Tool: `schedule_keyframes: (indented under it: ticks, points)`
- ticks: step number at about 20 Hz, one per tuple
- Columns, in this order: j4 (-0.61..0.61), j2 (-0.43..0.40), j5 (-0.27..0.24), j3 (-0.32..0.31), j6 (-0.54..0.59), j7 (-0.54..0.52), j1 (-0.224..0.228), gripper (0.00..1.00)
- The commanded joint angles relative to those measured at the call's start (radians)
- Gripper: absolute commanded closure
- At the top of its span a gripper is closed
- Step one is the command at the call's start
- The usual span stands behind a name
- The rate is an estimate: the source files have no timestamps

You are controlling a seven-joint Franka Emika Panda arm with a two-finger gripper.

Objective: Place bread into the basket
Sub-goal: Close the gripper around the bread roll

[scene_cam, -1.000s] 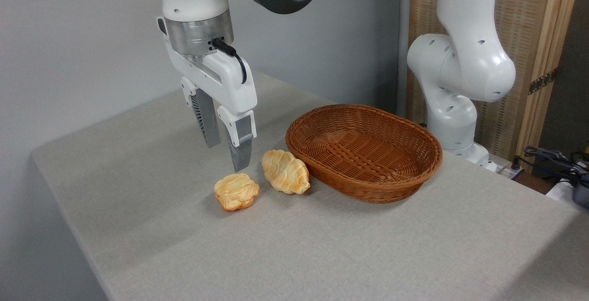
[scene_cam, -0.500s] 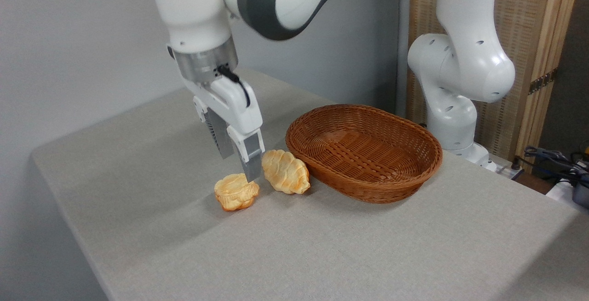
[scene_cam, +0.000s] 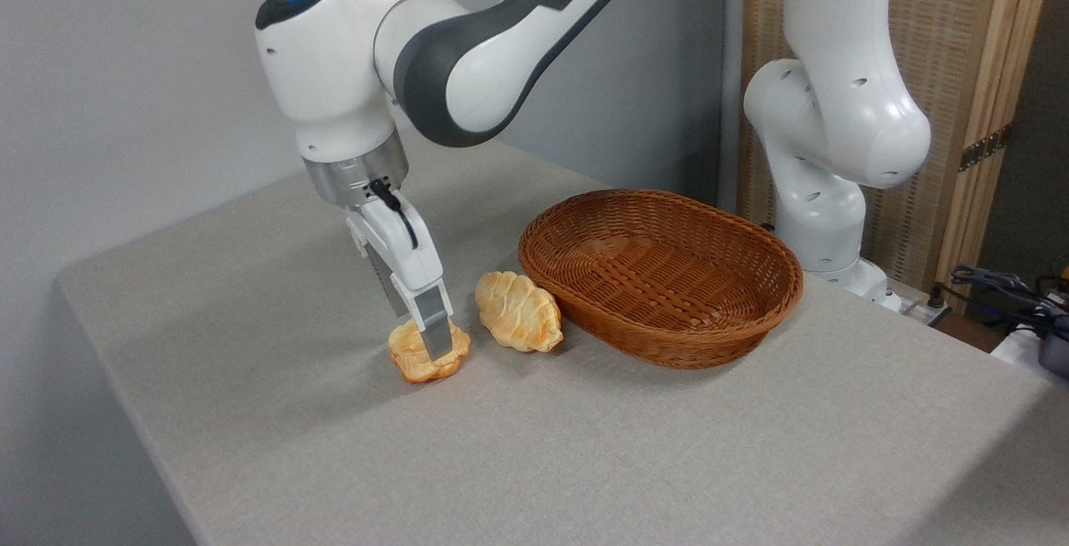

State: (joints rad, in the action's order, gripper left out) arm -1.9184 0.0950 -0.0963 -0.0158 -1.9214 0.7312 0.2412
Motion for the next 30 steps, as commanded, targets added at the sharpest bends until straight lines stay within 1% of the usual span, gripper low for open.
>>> schedule_keyframes:
  ticks: [1, 4, 7, 9, 10, 11, 12, 14, 30]
  points:
    - [0.004, 0.012, 0.0, -0.007, -0.018, 0.013, 0.01, 0.0]
    - [0.004, 0.023, 0.035, -0.009, -0.018, 0.013, 0.01, 0.0]
    - [0.004, 0.028, 0.038, -0.009, -0.018, 0.014, 0.01, 0.0]
    - [0.004, 0.031, 0.059, -0.009, -0.018, 0.022, 0.01, 0.17]
    - [0.006, 0.031, 0.067, -0.009, -0.018, 0.03, 0.01, 0.29]
    - [0.006, 0.031, 0.067, -0.009, -0.018, 0.031, 0.01, 0.38]
    - [0.006, 0.031, 0.067, -0.009, -0.016, 0.03, 0.01, 0.54]
    - [0.004, 0.031, 0.067, -0.009, -0.014, 0.031, 0.01, 0.6]
    - [0.007, 0.029, 0.067, -0.009, -0.007, 0.051, 0.009, 0.59]
